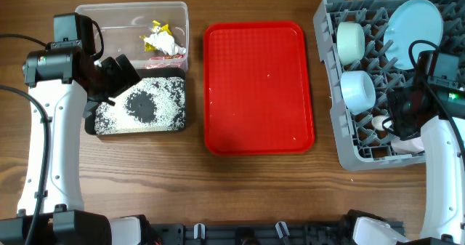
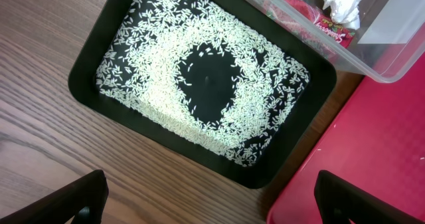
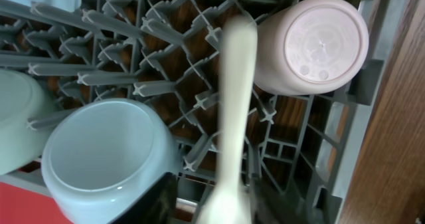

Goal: Sort waste into correct bins and load items into the dishwasher rack

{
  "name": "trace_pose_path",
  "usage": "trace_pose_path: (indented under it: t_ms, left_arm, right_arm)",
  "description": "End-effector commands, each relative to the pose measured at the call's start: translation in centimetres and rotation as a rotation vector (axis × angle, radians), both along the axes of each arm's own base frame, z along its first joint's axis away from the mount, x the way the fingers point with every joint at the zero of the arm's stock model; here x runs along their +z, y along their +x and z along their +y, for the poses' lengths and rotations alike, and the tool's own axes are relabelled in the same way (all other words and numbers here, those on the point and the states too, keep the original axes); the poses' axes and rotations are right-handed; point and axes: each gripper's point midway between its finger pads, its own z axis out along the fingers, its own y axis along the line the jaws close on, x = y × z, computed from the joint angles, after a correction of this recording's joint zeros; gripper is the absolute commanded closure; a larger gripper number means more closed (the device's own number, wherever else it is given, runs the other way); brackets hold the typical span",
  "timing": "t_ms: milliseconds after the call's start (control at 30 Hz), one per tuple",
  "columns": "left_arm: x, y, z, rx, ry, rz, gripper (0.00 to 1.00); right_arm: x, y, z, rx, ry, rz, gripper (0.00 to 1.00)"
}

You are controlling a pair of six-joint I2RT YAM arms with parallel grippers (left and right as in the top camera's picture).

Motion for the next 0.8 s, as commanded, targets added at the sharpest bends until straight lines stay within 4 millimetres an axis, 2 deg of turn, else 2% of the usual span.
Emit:
trace_pose_path:
  t_ms: [0, 100, 133, 167, 200, 233, 267, 300, 333, 367, 400, 433, 467, 500, 567, 767]
  left_arm:
    - [-0.1, 0.1, 0.0, 0.005, -0.008, 0.001, 0.00]
    - [-0.1, 0.1, 0.0, 0.005, -0.008, 0.001, 0.00]
    - [-0.1, 0.1, 0.0, 0.005, -0.008, 0.001, 0.00]
    - [-0.1, 0.1, 0.0, 0.005, -0.008, 0.001, 0.00]
    - [-0.1, 0.1, 0.0, 0.005, -0.008, 0.001, 0.00]
    - [-0.1, 0.1, 0.0, 0.005, -0.008, 0.001, 0.00]
    - [-0.1, 0.1, 0.0, 0.005, -0.008, 0.001, 0.00]
    - [-0.1, 0.1, 0.0, 0.005, -0.008, 0.001, 0.00]
    - [-0.1, 0.1, 0.0, 0.005, -0.008, 0.001, 0.00]
    - [-0.1, 0.1, 0.0, 0.005, -0.008, 0.001, 0.00]
    - [-0.1, 0.1, 0.0, 0.005, -0.008, 0.001, 0.00]
    - [-0.1, 0.1, 0.0, 0.005, -0.008, 0.001, 0.00]
    - [-0.1, 0.1, 0.0, 0.005, -0.008, 0.001, 0.00]
    - [-0.1, 0.1, 0.0, 0.005, -0.008, 0.001, 0.00]
    - [-0.1, 0.1, 0.0, 0.005, -0.008, 0.001, 0.00]
    - [-0.1, 0.1, 0.0, 0.005, -0.008, 0.001, 0.00]
  right_arm:
    - [-0.1, 0.4, -0.5, -0.012, -0.017, -0.005, 0.35]
    - [-0.1, 0.4, -0.4, 0.000, -0.016, -0.004, 0.36]
    - [0.1, 0.7, -0.1, 0.054, -0.010, -0.009, 0.37]
    - [1.1, 1.4, 0.5, 0.154, -0.010, -0.033, 0.41]
    - [3.2, 2.5, 1.0, 0.284, -0.031, -0.085, 0.40]
    - [7.7, 4.2, 1.9, 0.463, -0.089, -0.199, 0.31]
    - [12.5, 5.1, 2.1, 0.539, -0.165, -0.310, 0.27]
    - [16.7, 5.5, 2.0, 0.552, -0.233, -0.406, 0.18]
    - [23.4, 5.6, 2.4, 0.546, -0.311, -0.590, 0.00]
    - [29.3, 5.4, 2.9, 0.553, -0.392, -0.763, 0.00]
    - [33.1, 4.8, 3.1, 0.544, -0.463, -0.876, 0.00]
    - [35.3, 4.2, 3.2, 0.539, -0.507, -0.945, 0.00]
    - [36.3, 3.5, 3.4, 0.536, -0.527, -0.977, 0.00]
    - [36.2, 2.8, 3.6, 0.537, -0.523, -0.971, 0.00]
    - [34.8, 2.3, 3.7, 0.541, -0.492, -0.921, 0.00]
    - [26.3, 2.5, 3.8, 0.562, -0.303, -0.617, 0.00]
